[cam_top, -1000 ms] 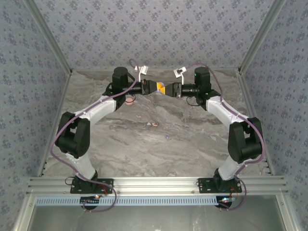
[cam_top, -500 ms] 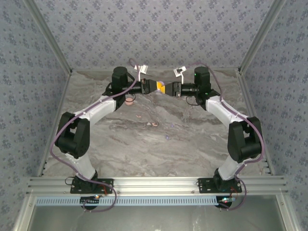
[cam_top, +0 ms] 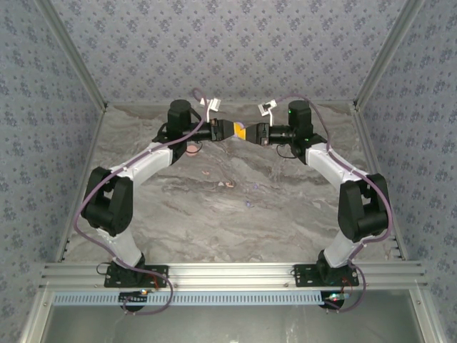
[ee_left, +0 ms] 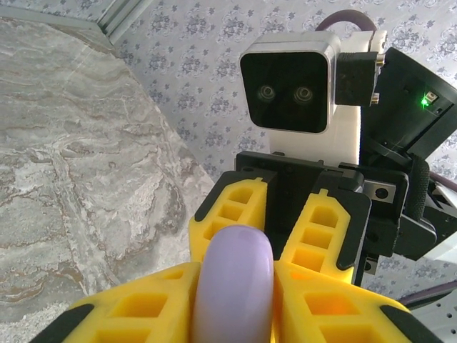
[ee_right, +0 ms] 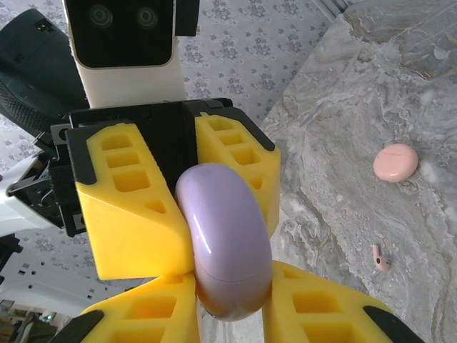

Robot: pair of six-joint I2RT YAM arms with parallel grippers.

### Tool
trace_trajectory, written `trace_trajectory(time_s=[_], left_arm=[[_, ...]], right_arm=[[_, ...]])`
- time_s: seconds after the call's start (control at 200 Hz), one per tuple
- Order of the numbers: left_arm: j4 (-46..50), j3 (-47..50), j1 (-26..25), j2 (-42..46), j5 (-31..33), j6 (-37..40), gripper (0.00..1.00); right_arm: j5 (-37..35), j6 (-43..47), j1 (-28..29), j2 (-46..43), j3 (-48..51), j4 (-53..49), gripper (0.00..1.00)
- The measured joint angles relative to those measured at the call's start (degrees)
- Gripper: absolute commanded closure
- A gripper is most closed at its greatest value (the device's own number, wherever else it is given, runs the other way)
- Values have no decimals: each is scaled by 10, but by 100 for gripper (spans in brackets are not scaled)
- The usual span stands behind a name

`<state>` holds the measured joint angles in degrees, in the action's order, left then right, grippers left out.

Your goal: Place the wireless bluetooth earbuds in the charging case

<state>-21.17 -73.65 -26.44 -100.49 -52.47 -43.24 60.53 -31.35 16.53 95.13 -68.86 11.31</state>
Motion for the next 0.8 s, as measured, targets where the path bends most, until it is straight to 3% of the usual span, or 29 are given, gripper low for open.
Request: trace_trajectory(time_s=[0.705, 0.805], left_arm=[[33, 0, -3, 7, 17, 4, 64], [35, 0, -3, 7, 19, 7, 69]], right_arm=[[-27, 29, -1, -10, 0, -37, 73], [-27, 29, -2, -10, 0, -38, 73]])
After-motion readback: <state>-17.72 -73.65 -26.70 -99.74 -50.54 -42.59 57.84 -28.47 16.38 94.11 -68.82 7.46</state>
